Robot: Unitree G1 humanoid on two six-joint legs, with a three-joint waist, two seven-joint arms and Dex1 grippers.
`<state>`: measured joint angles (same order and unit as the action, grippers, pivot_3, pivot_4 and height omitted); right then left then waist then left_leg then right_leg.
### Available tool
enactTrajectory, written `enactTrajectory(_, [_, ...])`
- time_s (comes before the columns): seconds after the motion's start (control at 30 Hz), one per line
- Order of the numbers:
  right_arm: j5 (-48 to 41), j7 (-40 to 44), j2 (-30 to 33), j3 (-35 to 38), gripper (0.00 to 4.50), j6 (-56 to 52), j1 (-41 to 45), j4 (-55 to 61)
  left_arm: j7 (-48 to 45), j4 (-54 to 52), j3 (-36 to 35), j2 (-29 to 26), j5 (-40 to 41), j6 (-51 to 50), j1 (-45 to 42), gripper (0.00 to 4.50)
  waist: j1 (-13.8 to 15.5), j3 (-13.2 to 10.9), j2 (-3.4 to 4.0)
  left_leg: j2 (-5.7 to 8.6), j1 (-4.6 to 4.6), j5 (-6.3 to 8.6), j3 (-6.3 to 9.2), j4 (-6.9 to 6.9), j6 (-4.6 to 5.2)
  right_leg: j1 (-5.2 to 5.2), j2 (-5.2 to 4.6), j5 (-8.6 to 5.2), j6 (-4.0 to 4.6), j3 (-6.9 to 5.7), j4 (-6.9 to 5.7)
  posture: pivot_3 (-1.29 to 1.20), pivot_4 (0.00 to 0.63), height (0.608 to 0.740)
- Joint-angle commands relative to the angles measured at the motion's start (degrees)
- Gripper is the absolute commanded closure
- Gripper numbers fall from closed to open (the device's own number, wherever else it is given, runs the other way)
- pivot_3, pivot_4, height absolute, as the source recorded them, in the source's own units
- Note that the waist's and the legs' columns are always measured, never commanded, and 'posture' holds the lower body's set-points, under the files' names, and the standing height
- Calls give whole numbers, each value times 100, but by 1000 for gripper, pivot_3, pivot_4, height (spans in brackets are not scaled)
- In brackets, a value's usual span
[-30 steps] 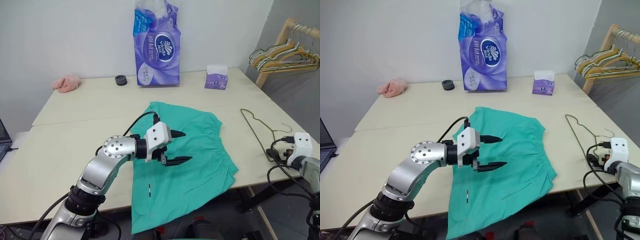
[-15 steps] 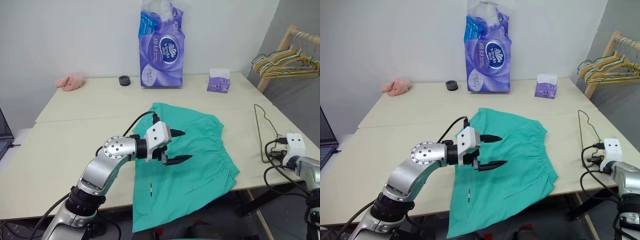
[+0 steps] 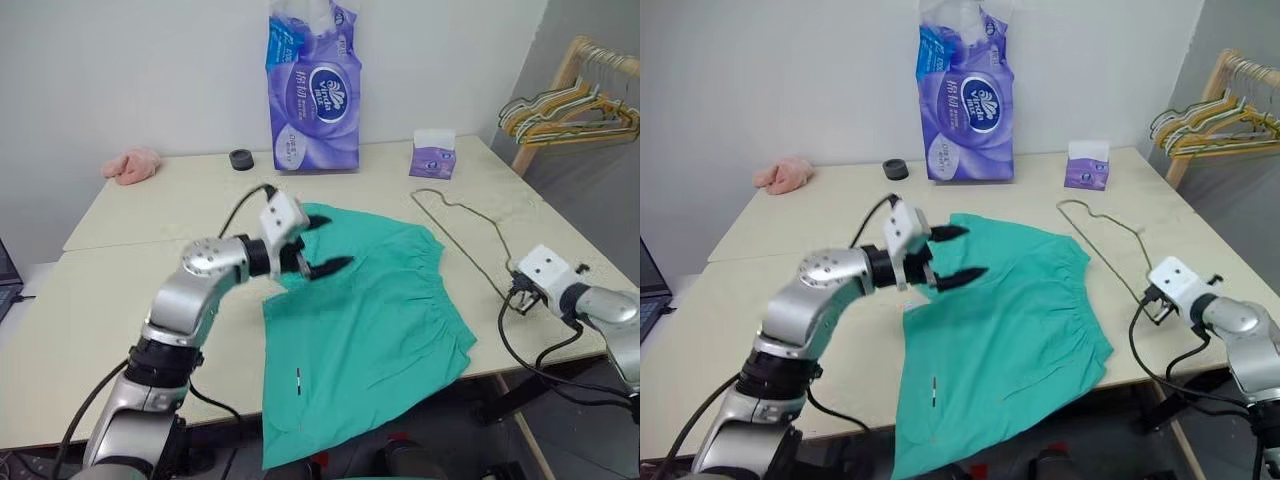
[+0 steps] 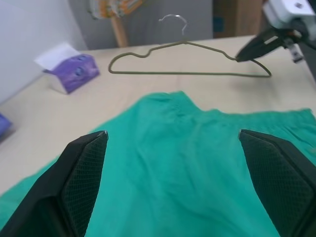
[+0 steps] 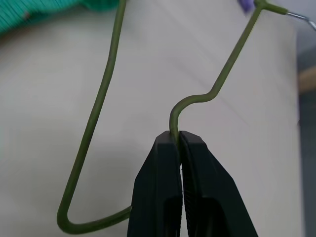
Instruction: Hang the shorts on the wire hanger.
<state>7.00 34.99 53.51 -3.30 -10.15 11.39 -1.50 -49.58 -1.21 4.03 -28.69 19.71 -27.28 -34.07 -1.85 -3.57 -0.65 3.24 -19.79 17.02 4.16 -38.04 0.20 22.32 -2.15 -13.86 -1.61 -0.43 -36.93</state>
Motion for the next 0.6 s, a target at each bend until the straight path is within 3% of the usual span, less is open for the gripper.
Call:
enactTrajectory(0.03, [804, -9, 363, -340, 4500, 1420, 310, 302, 50, 664, -609, -24, 367, -240, -593, 14, 3, -2, -3, 1, -3, 0, 1, 0, -1, 2, -2, 0, -1, 0, 2, -85, 17, 740])
enactTrajectory(0.27, [1550, -164, 442, -691, 4500, 3252, 841, 197, -1184, 1474, -279, -766, 407, -878, -862, 14, -26, -5, -7, 1, 0, 0, 2, 1, -11, 3, -2, -2, 5, 1, 1, -90, 15, 740])
enactTrajectory(0.4, [1698, -13, 272, -895, 4500, 3744, 1098, 349, -2119, 1035, 353, -1251, 356, -1167, -454, 14, -54, -9, -12, 1, -1, 0, 2, 1, -17, 6, -2, 11, 37, 4, -1, -94, 16, 740])
enactTrajectory(0.6, [1679, 351, 120, -1039, 4500, 3952, 1279, 436, -2592, 664, 723, -1389, 269, -1033, -239, 14, -27, -19, -23, -1, -3, 4, 10, 0, -12, 7, -3, 8, 44, -3, -4, -102, 19, 740])
